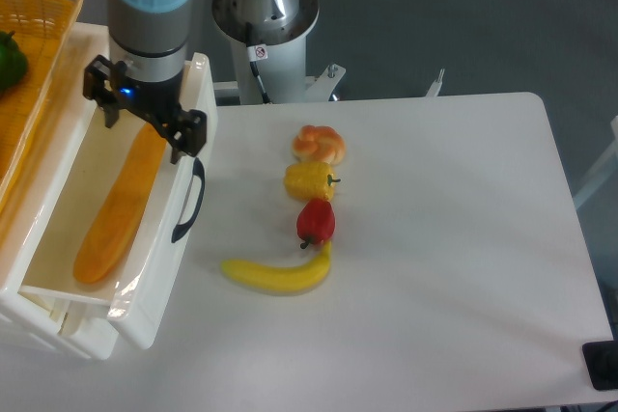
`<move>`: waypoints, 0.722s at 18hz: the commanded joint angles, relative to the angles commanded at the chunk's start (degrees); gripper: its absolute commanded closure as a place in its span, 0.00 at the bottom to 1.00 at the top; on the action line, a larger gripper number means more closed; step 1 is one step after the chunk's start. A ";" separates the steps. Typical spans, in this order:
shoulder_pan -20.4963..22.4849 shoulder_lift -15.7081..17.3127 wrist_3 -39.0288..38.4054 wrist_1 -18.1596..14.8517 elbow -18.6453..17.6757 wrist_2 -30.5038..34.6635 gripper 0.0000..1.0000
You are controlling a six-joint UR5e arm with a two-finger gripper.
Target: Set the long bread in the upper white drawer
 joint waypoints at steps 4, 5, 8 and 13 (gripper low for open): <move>7.29 -0.44 6.58 2.30 -0.26 0.44 0.00; 9.23 -0.61 8.78 2.30 -0.26 0.44 0.00; 13.63 -3.06 16.42 2.39 -0.35 2.53 0.00; 17.15 -6.14 26.52 8.15 -4.64 10.97 0.00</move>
